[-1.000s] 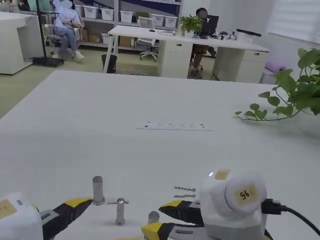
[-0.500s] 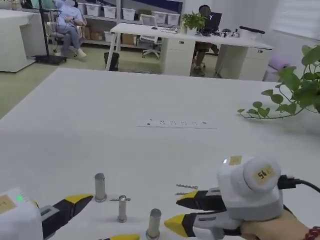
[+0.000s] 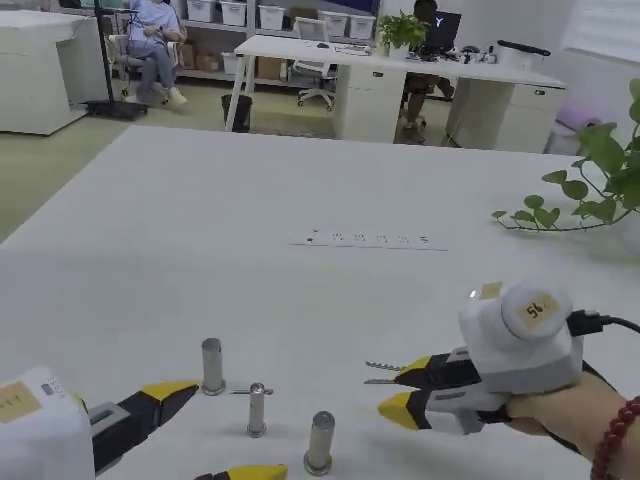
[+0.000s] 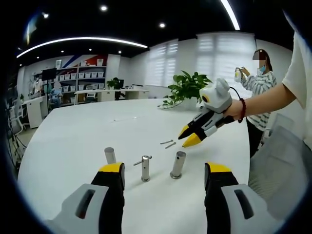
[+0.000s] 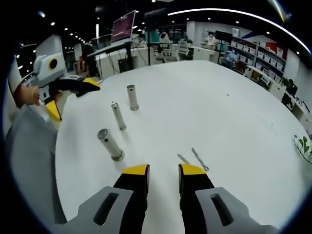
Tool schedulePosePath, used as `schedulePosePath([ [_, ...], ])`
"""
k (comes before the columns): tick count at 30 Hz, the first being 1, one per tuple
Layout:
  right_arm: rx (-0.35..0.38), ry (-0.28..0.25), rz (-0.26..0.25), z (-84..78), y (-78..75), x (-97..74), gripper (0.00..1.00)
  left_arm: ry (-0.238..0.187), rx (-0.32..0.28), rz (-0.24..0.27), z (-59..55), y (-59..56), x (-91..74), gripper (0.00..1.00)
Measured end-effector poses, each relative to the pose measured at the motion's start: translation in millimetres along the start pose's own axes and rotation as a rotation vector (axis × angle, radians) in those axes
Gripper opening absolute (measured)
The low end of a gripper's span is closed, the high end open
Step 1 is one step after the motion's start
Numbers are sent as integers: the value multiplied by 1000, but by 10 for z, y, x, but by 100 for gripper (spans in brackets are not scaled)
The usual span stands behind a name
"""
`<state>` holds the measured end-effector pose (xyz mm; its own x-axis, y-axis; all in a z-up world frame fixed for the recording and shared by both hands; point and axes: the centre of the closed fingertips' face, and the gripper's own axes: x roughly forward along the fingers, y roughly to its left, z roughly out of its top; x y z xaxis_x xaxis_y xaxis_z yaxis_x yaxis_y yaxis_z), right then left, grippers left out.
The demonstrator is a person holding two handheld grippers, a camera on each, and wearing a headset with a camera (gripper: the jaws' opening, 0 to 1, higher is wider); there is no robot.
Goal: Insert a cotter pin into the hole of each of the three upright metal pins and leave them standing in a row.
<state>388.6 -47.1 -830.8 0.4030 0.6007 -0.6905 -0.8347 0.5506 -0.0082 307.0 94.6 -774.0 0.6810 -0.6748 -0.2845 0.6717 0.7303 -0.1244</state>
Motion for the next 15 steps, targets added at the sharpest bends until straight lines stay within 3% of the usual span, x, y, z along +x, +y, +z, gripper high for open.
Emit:
schedulePosePath([
  [7, 2, 38, -30, -60, -208, 91, 20, 10, 3, 1, -19, 7, -7, 65],
  [15, -20, 83, -24, -132, -352, 192, 16, 17, 3, 0, -44, -8, -20, 64],
])
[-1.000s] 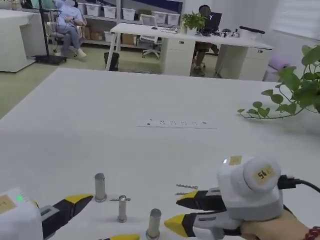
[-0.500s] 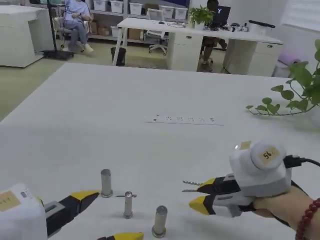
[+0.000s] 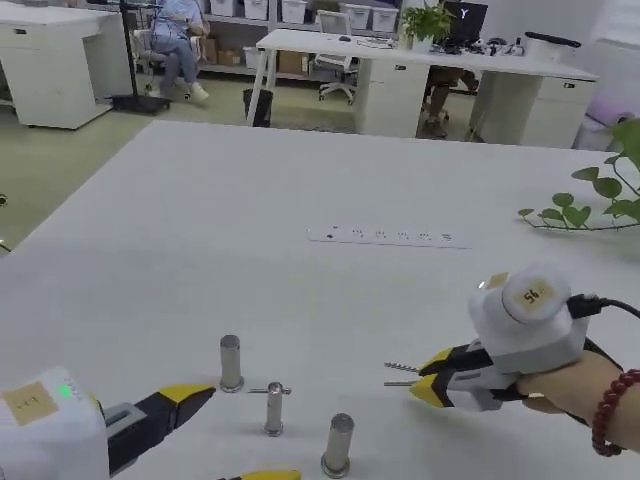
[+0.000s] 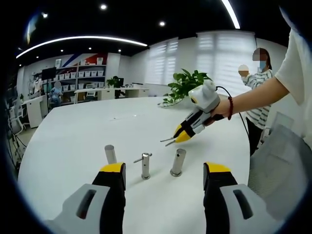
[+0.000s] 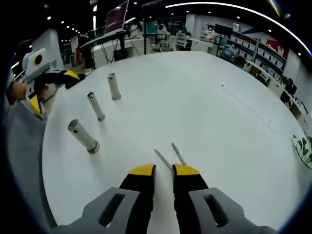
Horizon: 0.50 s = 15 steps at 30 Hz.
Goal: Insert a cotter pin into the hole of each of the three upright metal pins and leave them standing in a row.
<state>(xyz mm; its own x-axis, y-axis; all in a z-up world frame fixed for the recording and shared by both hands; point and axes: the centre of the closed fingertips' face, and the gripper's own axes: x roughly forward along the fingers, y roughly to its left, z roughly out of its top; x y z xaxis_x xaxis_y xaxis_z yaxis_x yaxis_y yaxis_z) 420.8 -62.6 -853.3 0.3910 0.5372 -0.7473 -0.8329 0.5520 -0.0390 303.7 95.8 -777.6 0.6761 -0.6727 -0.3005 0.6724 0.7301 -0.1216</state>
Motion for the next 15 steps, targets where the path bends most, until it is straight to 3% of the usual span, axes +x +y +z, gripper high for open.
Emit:
schedulePosePath([
  [15, -37, 84, 53, -101, -45, 85, 11, 5, -2, 7, -5, 12, -10, 62],
])
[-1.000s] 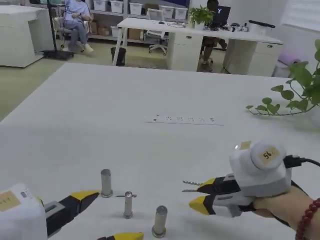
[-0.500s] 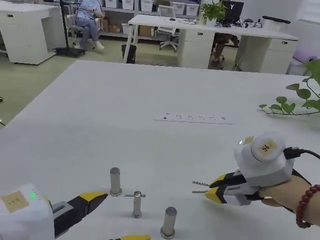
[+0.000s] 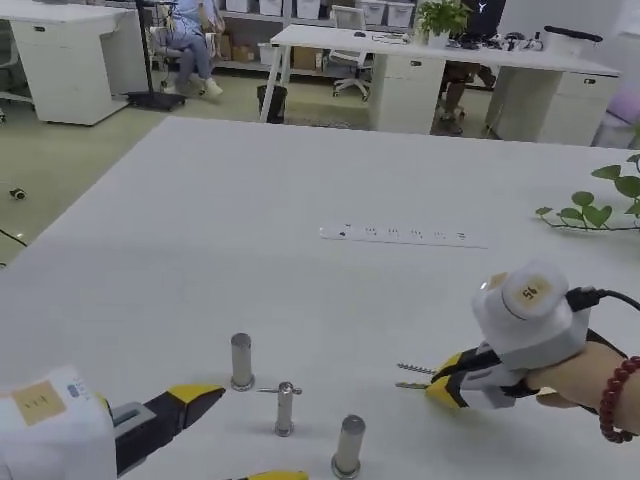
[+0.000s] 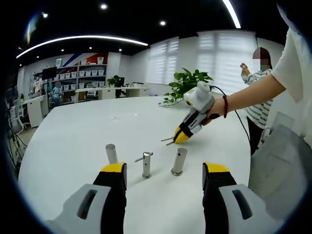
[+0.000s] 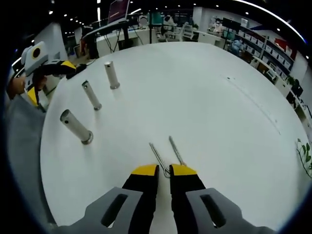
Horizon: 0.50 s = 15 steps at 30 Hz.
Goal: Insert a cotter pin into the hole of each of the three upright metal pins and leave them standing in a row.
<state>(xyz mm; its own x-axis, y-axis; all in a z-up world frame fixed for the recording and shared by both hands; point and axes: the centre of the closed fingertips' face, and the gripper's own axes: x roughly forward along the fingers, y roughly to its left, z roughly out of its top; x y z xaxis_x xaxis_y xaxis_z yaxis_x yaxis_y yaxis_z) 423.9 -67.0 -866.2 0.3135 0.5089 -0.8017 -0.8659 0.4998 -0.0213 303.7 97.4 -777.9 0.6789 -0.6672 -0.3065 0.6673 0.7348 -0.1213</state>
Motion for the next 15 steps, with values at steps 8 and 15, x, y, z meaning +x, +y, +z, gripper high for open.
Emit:
schedulePosePath([
  [8, -77, 90, 18, -26, 22, 7, 6, 3, 2, -4, 1, -9, -6, 62],
  [15, -131, 99, -6, -19, 31, 16, 3, 10, -7, -9, -25, -32, -11, 61],
])
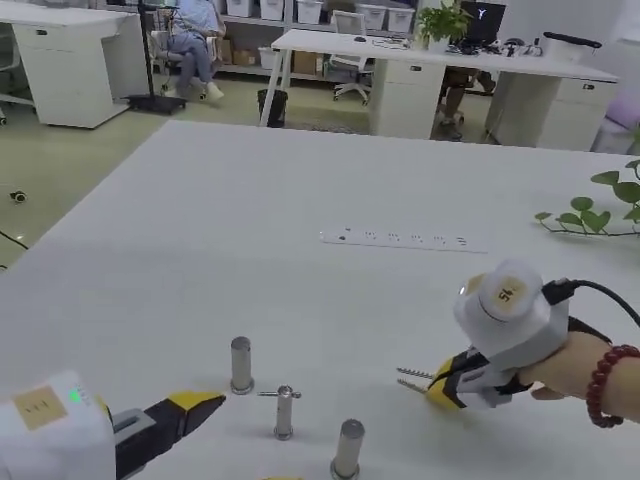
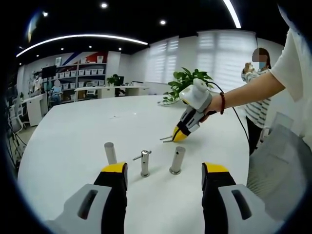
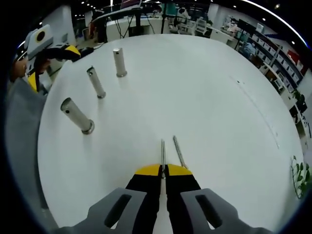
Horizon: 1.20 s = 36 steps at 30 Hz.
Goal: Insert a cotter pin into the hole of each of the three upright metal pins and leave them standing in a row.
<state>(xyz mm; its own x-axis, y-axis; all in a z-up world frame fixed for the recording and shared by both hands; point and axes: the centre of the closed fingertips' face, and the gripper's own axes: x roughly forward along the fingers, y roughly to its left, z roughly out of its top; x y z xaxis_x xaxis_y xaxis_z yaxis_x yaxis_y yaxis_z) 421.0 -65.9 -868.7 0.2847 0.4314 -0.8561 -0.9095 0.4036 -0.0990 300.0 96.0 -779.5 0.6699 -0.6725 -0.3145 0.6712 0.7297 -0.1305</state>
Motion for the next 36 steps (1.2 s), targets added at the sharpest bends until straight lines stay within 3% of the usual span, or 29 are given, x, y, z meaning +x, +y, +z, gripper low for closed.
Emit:
schedulePosePath([
  [7, -35, -6, -16, 35, 8, -17, 2, 3, 5, -11, 23, -1, -19, 61],
  [19, -172, -92, -61, 301, 104, -231, 2, 1, -20, -30, 95, -7, -18, 56],
  [29, -311, -178, -105, 643, 335, -502, 2, 3, -31, -38, 191, 0, 11, 48],
  [33, -344, -235, -87, 792, 493, -590, 2, 6, -23, -45, 223, -9, 42, 45],
  [36, -374, -242, -84, 851, 597, -636, 2, 11, -15, -47, 246, -10, 69, 42],
])
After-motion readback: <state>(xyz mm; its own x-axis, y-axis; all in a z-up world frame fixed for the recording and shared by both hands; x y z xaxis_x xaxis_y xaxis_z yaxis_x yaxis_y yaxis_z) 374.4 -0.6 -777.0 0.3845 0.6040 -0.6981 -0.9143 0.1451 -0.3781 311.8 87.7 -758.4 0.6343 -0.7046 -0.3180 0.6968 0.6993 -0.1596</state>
